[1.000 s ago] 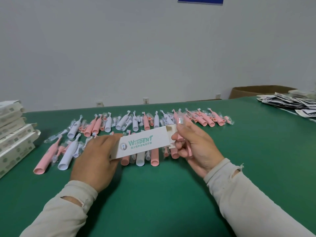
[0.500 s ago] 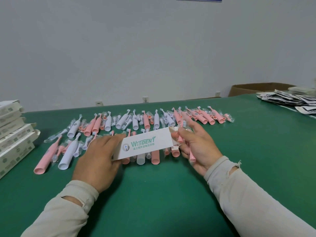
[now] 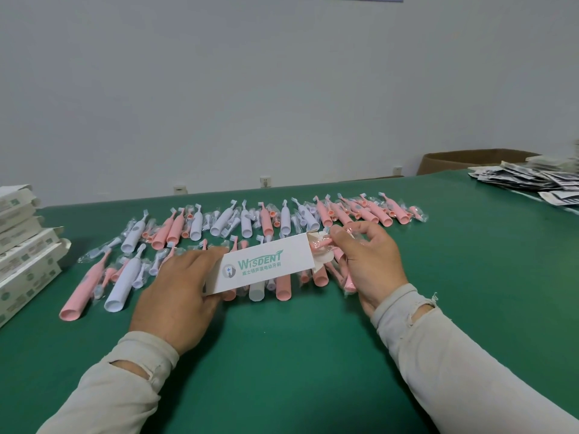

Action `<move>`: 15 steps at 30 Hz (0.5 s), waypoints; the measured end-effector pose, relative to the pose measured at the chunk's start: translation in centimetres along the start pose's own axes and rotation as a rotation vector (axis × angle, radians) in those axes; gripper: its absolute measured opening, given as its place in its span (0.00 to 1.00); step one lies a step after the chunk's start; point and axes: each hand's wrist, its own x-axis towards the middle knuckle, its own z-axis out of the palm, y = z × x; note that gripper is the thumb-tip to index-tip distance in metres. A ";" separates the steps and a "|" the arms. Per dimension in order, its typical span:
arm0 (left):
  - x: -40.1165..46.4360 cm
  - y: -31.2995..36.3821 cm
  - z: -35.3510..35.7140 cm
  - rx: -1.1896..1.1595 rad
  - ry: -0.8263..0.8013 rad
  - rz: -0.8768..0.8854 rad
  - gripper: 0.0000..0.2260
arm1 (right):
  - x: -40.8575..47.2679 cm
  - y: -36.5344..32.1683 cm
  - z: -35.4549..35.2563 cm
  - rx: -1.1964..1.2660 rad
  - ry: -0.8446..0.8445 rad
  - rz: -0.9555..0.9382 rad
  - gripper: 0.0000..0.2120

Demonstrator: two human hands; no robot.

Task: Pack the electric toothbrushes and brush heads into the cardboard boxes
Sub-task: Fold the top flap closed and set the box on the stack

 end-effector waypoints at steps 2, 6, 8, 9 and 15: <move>0.0 0.0 0.0 -0.009 0.003 0.005 0.27 | 0.0 0.2 0.0 -0.066 0.027 -0.036 0.09; 0.0 0.2 0.0 -0.001 0.011 0.014 0.27 | -0.3 0.2 0.1 -0.239 0.022 -0.140 0.06; 0.0 0.2 -0.1 -0.006 0.020 -0.003 0.27 | -0.6 0.0 0.2 -0.330 -0.036 -0.203 0.07; 0.0 0.2 -0.1 -0.004 0.022 -0.016 0.27 | -0.6 -0.1 0.1 -0.369 -0.081 -0.224 0.07; 0.0 -0.3 -0.3 0.032 0.024 -0.066 0.28 | -0.3 -0.8 -0.6 -0.478 -0.240 -0.206 0.08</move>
